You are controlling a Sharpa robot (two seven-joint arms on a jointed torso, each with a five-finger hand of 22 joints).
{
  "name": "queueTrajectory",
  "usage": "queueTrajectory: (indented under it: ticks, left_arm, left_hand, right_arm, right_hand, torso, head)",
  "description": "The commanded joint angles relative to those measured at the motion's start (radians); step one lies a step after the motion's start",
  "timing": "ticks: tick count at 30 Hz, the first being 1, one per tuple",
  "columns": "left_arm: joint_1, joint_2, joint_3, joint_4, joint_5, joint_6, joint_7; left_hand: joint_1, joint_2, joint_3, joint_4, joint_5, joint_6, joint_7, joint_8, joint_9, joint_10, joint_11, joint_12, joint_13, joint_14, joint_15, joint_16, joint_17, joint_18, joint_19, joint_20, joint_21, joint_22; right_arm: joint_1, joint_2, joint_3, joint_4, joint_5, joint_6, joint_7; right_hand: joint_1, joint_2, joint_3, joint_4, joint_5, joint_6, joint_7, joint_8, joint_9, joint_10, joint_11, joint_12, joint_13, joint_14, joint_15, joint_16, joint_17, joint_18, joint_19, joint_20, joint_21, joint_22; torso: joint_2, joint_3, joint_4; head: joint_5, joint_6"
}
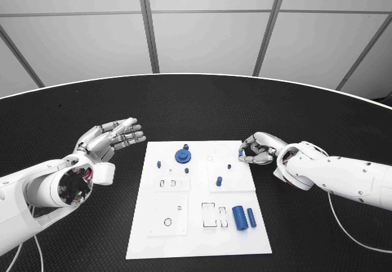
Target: Assemble the parts on the task board
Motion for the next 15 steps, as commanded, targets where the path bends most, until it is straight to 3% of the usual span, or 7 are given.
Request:
queueTrajectory:
  ticks: [1, 9, 15]
  left_arm:
    - [0.0, -0.001, 0.0, 0.0, 0.0, 0.0, 0.0]
    - [0.0, -0.003, 0.0, 0.001, 0.0, -0.001, -0.001]
    - [0.0, 0.001, 0.0, -0.009, 0.0, 0.001, 0.0]
  left_hand:
    - [0.009, -0.002, 0.008, 0.0, 0.003, 0.005, 0.043, -0.004, -0.001, 0.007, 0.0, -0.005, -0.001, 0.003, 0.002, -0.004, 0.001, 0.02, 0.006, -0.001, 0.006, -0.001]
    - [0.009, -0.002, 0.008, 0.0, 0.003, 0.005, 0.043, -0.004, -0.001, 0.007, 0.0, -0.005, -0.001, 0.003, 0.002, -0.004, 0.001, 0.02, 0.006, -0.001, 0.006, -0.001]
    - [0.009, -0.002, 0.008, 0.0, 0.003, 0.005, 0.043, -0.004, -0.001, 0.007, 0.0, -0.005, -0.001, 0.003, 0.002, -0.004, 0.001, 0.02, 0.006, -0.001, 0.006, -0.001]
  right_arm:
    - [0.0, 0.0, 0.0, 0.001, 0.0, -0.012, -0.004]
    - [0.0, -0.01, 0.0, 0.027, 0.0, -0.044, -0.017]
    - [0.002, -0.039, 0.002, 0.109, 0.0, -0.063, -0.036]
  right_hand:
    - [-0.002, 0.017, 0.013, -0.006, 0.014, 0.015, -0.006, 0.013, 0.01, 0.101, -0.012, 0.008, 0.261, 0.106, -0.012, 0.003, 0.263, -0.007, 0.106, -0.011, 0.004, 0.263]
    - [-0.008, 0.031, 0.031, -0.02, 0.038, 0.022, -0.013, 0.027, 0.021, 0.102, -0.019, 0.01, 0.263, 0.106, -0.019, 0.003, 0.263, -0.007, 0.106, -0.018, 0.004, 0.263]
    - [-0.009, 0.034, 0.038, -0.027, 0.049, 0.021, -0.013, 0.031, 0.025, 0.102, -0.02, 0.01, 0.263, 0.106, -0.02, 0.003, 0.263, -0.007, 0.106, -0.019, 0.004, 0.263]
  torso:
    - [0.0, 0.0002, -0.0007]
    - [-0.002, 0.0007, -0.0016]
    - [-0.008, -0.0006, -0.0078]
  head:
    - [0.002, -0.001]
    - [0.001, -0.003]
    - [0.002, -0.004]
